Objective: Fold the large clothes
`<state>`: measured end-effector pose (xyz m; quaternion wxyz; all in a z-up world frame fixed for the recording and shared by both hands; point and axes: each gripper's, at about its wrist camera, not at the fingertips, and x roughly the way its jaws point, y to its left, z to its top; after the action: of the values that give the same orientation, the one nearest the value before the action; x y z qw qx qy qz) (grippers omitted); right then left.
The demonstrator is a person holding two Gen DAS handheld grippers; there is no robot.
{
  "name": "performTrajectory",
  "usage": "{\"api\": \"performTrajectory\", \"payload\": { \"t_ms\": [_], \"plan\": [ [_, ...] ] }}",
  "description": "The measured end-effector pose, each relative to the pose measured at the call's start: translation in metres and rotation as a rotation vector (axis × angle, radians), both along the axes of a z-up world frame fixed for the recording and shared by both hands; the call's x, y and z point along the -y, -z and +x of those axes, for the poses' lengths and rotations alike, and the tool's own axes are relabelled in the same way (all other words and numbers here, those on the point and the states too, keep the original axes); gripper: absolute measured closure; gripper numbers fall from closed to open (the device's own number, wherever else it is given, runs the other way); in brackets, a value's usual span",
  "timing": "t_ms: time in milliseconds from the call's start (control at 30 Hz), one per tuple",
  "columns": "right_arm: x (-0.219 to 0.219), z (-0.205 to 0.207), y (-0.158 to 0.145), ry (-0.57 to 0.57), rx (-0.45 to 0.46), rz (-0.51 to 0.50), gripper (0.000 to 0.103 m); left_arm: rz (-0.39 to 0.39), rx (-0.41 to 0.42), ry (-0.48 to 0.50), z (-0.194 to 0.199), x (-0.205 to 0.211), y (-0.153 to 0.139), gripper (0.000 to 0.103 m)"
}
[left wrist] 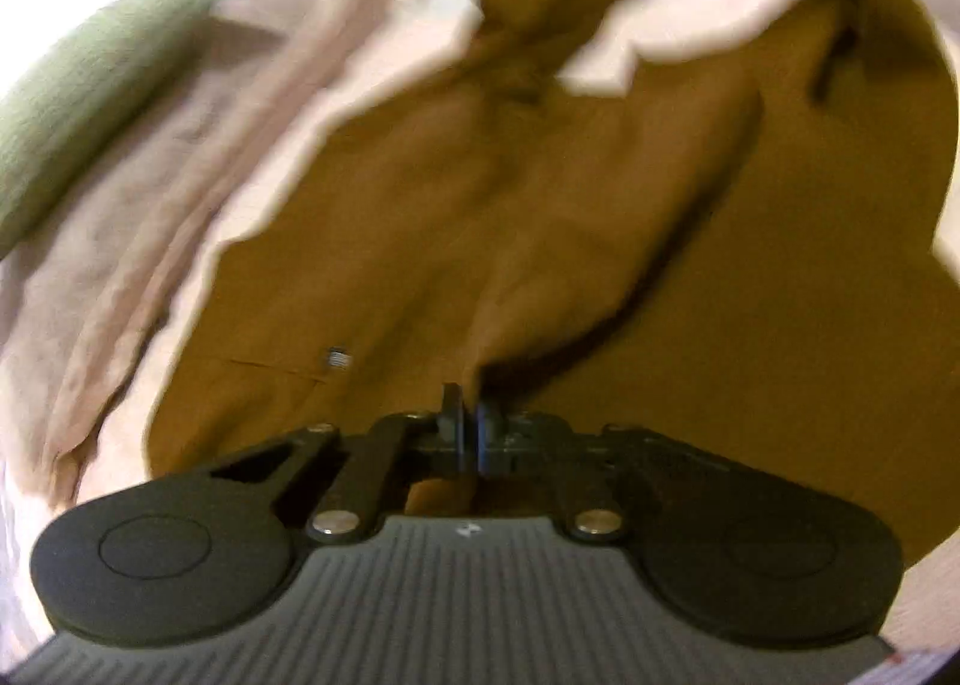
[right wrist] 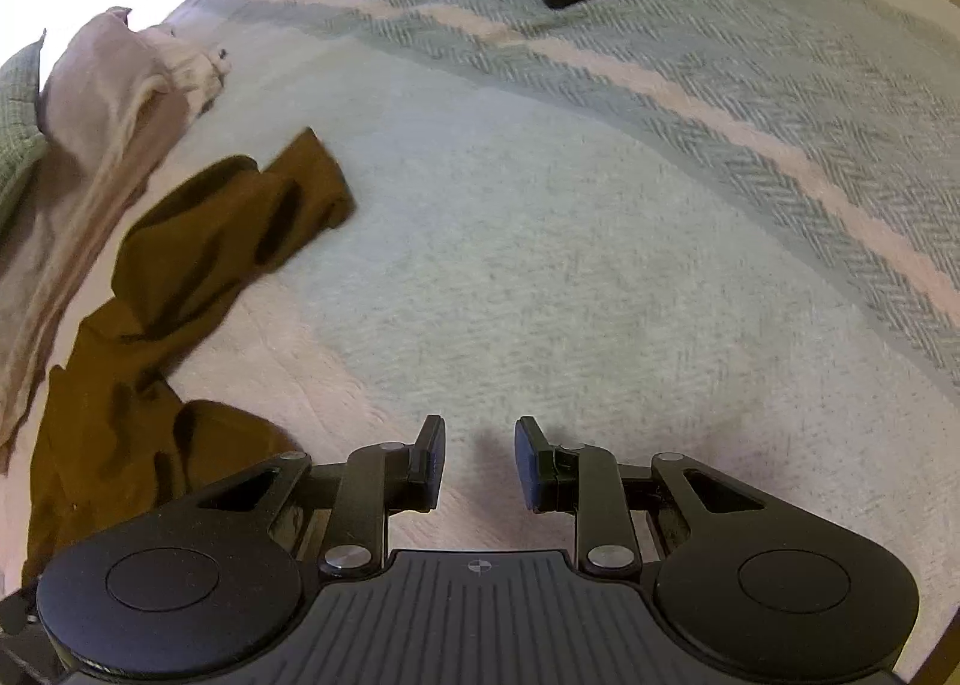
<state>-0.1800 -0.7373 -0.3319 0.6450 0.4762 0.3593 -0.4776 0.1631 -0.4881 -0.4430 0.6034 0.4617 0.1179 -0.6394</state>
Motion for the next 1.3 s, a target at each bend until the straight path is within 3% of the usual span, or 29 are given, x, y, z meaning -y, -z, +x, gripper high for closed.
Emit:
{"api": "performTrajectory", "payload": {
  "t_ms": [33,133,267,367,433,500,533,633,733,800,867,933,1067,1167,1267,1300],
  "plan": [
    [0.0,-0.002,-0.002,-0.011,0.002,-0.002,0.08,-0.05,-0.042,-0.037,0.007,-0.014,-0.017,0.099],
    [0.0,-0.005,-0.006,-0.044,0.004,-0.01,0.08,-0.126,-0.177,-0.272,0.039,-0.081,-0.071,0.099],
    [-0.004,-0.002,-0.003,-0.111,0.029,0.01,0.08,-0.105,-0.236,-0.741,0.089,-0.212,-0.116,0.099],
    [-0.009,0.01,0.0,-0.197,0.056,0.032,0.08,-0.012,-0.249,-1.169,0.131,-0.302,-0.116,0.095],
    [-0.015,0.022,-0.001,-0.285,0.06,0.038,0.08,0.039,-0.205,-1.437,0.146,-0.351,-0.106,0.091],
    [-0.022,0.033,-0.003,-0.379,0.056,0.034,0.08,0.071,-0.236,-1.607,0.145,-0.379,-0.099,0.09],
    [-0.025,0.037,-0.004,-0.422,0.053,0.028,0.08,0.06,-0.288,-1.641,0.133,-0.382,-0.096,0.09],
    [-0.033,0.042,-0.006,-0.521,0.063,0.006,0.08,0.069,-0.409,-1.552,0.085,-0.34,-0.084,0.081],
    [-0.034,0.041,-0.004,-0.555,0.066,0.016,0.078,0.03,-0.65,-1.376,0.03,-0.26,-0.072,0.069],
    [-0.032,0.035,-0.002,-0.559,0.067,0.021,0.078,0.027,-0.734,-1.206,-0.007,-0.193,-0.068,0.061],
    [-0.028,0.026,-0.002,-0.557,0.067,0.022,0.078,0.039,-0.655,-0.986,-0.05,-0.124,-0.071,0.054],
    [-0.021,0.012,-0.001,-0.546,0.064,0.032,0.077,0.059,-0.457,-0.782,-0.096,-0.071,-0.069,0.053],
    [-0.008,-0.019,0.002,-0.489,0.06,0.051,0.077,0.128,-0.195,-0.5,-0.145,-0.023,-0.048,0.053],
    [-0.002,-0.037,0.005,-0.454,0.059,0.072,0.076,0.194,-0.117,-0.397,-0.166,-0.012,-0.035,0.055],
    [0.0,-0.049,0.007,-0.438,0.057,0.076,0.076,0.223,-0.074,-0.39,-0.163,-0.012,-0.023,0.069],
    [0.0,-0.052,0.008,-0.435,0.057,0.08,0.076,0.228,-0.073,-0.393,-0.161,-0.014,-0.025,0.069]
  ]
}}
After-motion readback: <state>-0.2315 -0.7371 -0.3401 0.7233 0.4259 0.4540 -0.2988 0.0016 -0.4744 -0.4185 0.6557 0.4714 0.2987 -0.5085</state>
